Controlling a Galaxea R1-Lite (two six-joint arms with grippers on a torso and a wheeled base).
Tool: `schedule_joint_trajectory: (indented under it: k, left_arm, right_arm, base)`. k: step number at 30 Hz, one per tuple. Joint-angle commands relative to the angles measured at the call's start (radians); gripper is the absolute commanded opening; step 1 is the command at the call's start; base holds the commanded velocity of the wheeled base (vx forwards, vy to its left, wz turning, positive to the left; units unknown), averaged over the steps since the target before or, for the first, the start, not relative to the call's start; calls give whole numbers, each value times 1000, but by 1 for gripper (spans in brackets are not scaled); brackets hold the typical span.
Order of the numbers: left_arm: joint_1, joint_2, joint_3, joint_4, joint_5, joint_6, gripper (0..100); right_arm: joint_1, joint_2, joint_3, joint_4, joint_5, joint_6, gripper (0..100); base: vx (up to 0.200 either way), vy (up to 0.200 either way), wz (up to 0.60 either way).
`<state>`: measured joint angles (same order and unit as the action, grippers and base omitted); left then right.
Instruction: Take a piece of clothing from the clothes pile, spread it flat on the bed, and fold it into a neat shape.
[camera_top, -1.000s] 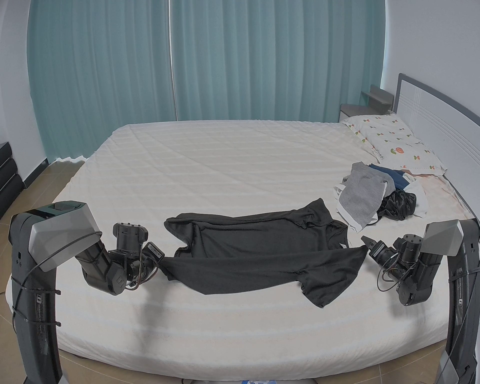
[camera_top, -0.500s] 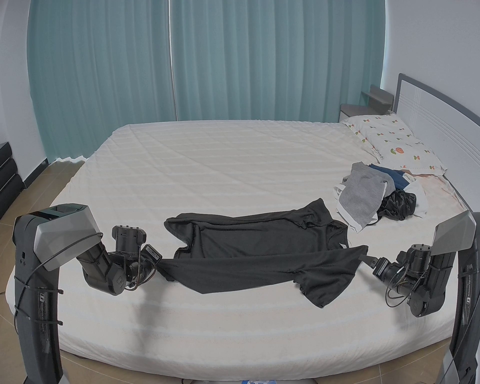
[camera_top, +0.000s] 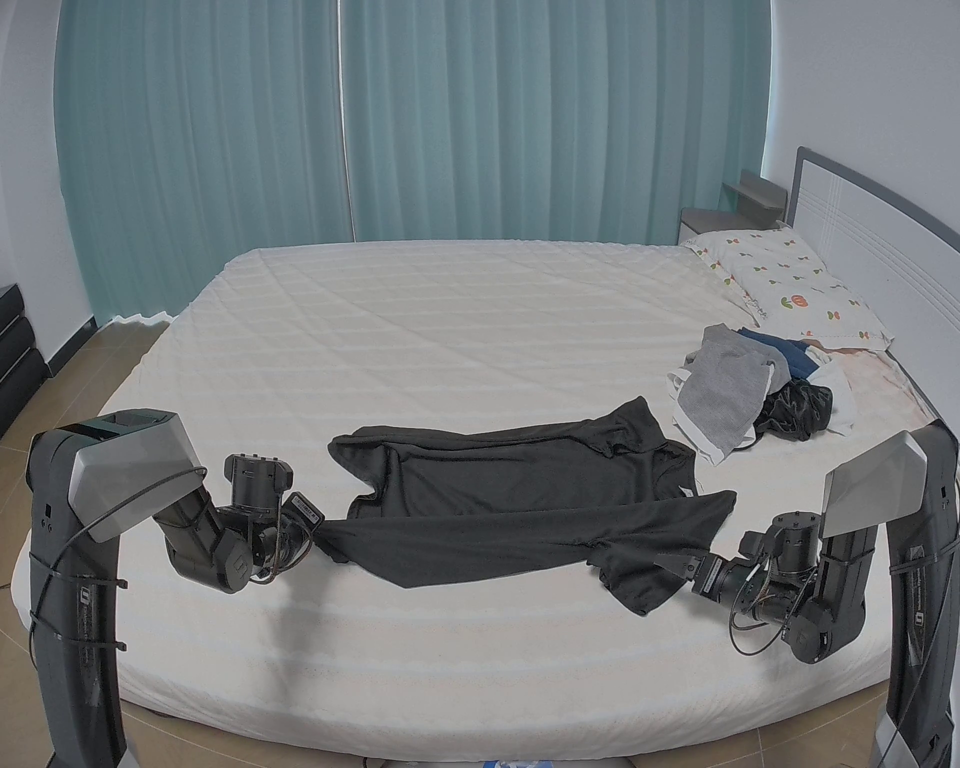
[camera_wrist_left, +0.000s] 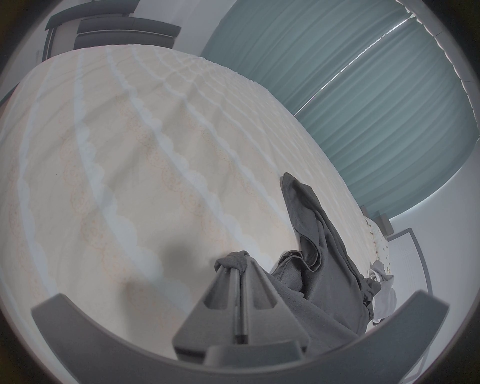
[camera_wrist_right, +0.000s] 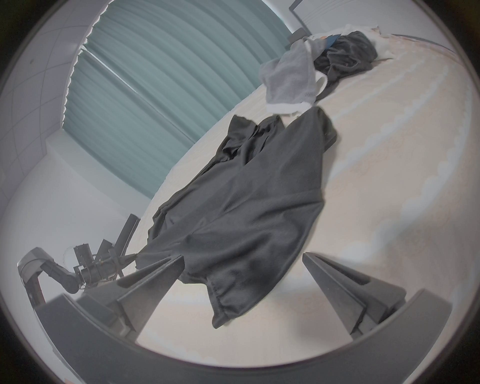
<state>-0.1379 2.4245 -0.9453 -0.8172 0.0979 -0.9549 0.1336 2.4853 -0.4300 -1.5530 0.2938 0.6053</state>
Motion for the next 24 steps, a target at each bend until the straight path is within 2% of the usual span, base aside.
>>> schedule_joint_trajectory:
  k: [1, 6, 12, 21, 22, 24]
  left_arm:
    - [0, 1, -1, 0, 0, 1, 0]
    - [0, 1, -1, 0, 0, 1, 0]
    - [0, 1, -3, 1, 0, 1, 0]
    - [0, 1, -4, 1, 0, 1, 0]
    - [0, 1, -4, 1, 0, 1, 0]
    - [0, 1, -4, 1, 0, 1, 0]
  right_arm:
    - [38, 27, -3, -9, -1, -2, 100]
    - [67, 35, -15, -7, -9, -18, 100]
    - [72, 32, -29, 47, -10, -38, 100]
    - [86, 35, -33, 56, -28, -58, 100]
    - [86, 35, -33, 56, -28, -58, 0]
    - [86, 35, -35, 62, -32, -58, 0]
  base:
    - [0, 0, 0]
    - [0, 0, 0]
    - [0, 0, 0]
    - [0, 0, 0]
    - [0, 0, 0]
    - [0, 0, 0]
